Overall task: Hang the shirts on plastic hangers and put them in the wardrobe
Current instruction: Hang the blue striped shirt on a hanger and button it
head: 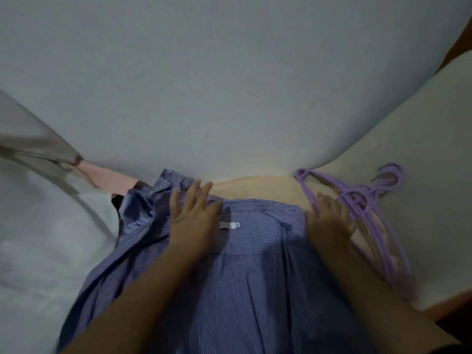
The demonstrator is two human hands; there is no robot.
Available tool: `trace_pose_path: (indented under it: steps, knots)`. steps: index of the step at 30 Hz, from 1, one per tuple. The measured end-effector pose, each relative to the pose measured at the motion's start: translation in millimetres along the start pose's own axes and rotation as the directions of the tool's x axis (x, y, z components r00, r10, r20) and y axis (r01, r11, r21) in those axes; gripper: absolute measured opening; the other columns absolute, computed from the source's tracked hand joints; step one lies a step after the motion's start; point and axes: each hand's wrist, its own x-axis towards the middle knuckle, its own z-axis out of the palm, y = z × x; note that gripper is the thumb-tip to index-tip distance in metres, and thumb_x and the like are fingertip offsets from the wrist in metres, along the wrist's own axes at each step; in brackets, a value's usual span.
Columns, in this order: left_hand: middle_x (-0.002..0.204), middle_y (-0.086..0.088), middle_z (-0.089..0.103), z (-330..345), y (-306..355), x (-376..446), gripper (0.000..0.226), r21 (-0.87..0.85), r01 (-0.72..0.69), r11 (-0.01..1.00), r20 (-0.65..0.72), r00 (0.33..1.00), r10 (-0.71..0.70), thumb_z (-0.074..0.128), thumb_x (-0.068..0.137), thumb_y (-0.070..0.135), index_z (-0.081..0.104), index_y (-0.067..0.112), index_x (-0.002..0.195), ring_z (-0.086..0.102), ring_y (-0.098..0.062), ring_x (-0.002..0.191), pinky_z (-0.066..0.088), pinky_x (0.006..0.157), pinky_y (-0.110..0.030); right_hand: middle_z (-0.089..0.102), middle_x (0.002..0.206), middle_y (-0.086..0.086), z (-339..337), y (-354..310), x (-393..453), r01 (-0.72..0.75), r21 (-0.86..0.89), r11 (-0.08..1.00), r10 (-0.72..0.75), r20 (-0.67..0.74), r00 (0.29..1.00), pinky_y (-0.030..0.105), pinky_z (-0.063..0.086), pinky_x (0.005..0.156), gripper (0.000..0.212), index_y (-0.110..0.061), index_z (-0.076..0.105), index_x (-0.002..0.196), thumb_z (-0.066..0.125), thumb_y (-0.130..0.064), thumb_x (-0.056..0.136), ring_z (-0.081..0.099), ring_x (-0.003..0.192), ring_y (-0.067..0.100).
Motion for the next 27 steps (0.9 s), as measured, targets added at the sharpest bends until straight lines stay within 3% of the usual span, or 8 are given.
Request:
trace_pose_path:
  steps: [2, 5, 7, 10, 17, 23, 25, 27]
  knots:
    - [0.137, -0.008, 0.055, 4.2, 39.3, -10.6, 0.034, -0.067, 0.033, 0.997, 0.043, 0.999, -0.03, 0.063, 0.074, 0.042, 0.072, 0.029, 0.104, 0.035, -0.031, 0.137, 0.001, 0.111, -0.049, 0.064, 0.112, 0.02, -10.5, 17.1, -10.1, -0.081, -0.039, 0.996, 0.078, -0.067, 0.995, 0.053, 0.044, 0.082, 0.06, -0.005, 0.063, 0.116, 0.042, -0.039, 0.071, 0.06, 0.103, 0.04]
    - [0.156, -0.004, 0.029, 24.9, 92.4, -35.0, 0.07, -0.161, 0.138, 0.977, 0.281, 0.956, -0.089, 0.018, 0.085, 0.071, 0.048, 0.036, 0.138, 0.013, -0.033, 0.146, -0.018, 0.109, -0.051, 0.058, 0.116, 0.028, -18.5, 45.7, -25.8, -0.184, -0.083, 0.979, 0.179, -0.063, 0.982, 0.053, 0.043, 0.084, 0.069, 0.003, 0.052, 0.122, 0.057, -0.04, 0.068, 0.054, 0.108, 0.043]
    - [0.16, -0.003, 0.006, 44.1, 115.5, -50.7, 0.087, -0.169, 0.157, 0.973, 0.366, 0.927, -0.085, -0.004, 0.076, 0.084, 0.02, 0.042, 0.149, -0.007, -0.032, 0.145, -0.016, 0.108, -0.057, 0.054, 0.12, 0.03, -19.3, 61.4, -31.9, -0.216, -0.106, 0.971, 0.215, -0.022, 0.976, 0.055, 0.045, 0.085, 0.082, 0.007, 0.046, 0.125, 0.046, -0.053, 0.068, 0.053, 0.109, 0.044]
    - [0.156, 0.001, -0.025, 69.3, 129.4, -63.1, 0.104, -0.157, 0.187, 0.97, 0.519, 0.851, -0.081, -0.033, 0.05, 0.083, -0.018, 0.043, 0.144, -0.033, -0.028, 0.136, -0.022, 0.104, -0.063, 0.05, 0.128, 0.028, -16.1, 75.8, -35.9, -0.203, -0.159, 0.966, 0.208, 0.009, 0.978, 0.053, 0.044, 0.091, 0.092, 0.009, 0.042, 0.131, 0.042, -0.064, 0.076, 0.05, 0.116, 0.042]
    - [0.151, 0.003, -0.029, 77.3, 129.7, -64.4, 0.106, -0.151, 0.212, 0.965, 0.57, 0.816, -0.091, -0.037, 0.044, 0.085, -0.022, 0.042, 0.14, -0.028, -0.03, 0.141, -0.021, 0.104, -0.066, 0.037, 0.143, 0.028, -0.3, 87.7, -40.1, -0.158, -0.248, 0.956, 0.164, 0.002, 0.986, 0.05, 0.033, 0.103, 0.11, 0.011, 0.033, 0.138, 0.074, -0.059, 0.064, 0.036, 0.131, 0.04]
    - [0.156, 0.003, -0.025, 74.6, 129.4, -63.2, 0.108, -0.122, 0.201, 0.972, 0.585, 0.805, -0.093, -0.038, 0.042, 0.084, -0.023, 0.041, 0.14, -0.026, -0.03, 0.143, -0.025, 0.1, -0.064, 0.05, 0.129, 0.026, -10.4, 85.4, -36.0, -0.182, -0.207, 0.961, 0.181, -0.023, 0.983, 0.049, 0.042, 0.09, 0.095, 0.008, 0.045, 0.13, 0.037, -0.066, 0.072, 0.048, 0.118, 0.04]
    - [0.157, 0.004, -0.022, 71.7, 126.4, -61.6, 0.113, -0.15, 0.199, 0.968, 0.582, 0.81, -0.077, -0.034, 0.043, 0.087, -0.017, 0.043, 0.145, -0.022, -0.029, 0.145, -0.024, 0.102, -0.062, 0.05, 0.126, 0.021, -18.4, 82.7, -33.7, -0.212, -0.167, 0.963, 0.202, -0.074, 0.977, 0.047, 0.037, 0.088, 0.09, 0.002, 0.043, 0.13, 0.057, -0.064, 0.069, 0.046, 0.115, 0.036]
    - [0.156, 0.007, -0.022, 66.5, 121.1, -61.7, 0.11, -0.181, 0.186, 0.966, 0.576, 0.816, -0.049, -0.026, 0.05, 0.091, -0.011, 0.044, 0.148, -0.017, -0.027, 0.147, -0.017, 0.108, -0.06, 0.043, 0.132, 0.015, -25.2, 77.9, -30.7, -0.274, -0.1, 0.956, 0.275, -0.01, 0.962, 0.046, 0.029, 0.093, 0.098, -0.007, 0.034, 0.137, 0.068, -0.063, 0.064, 0.039, 0.12, 0.033]
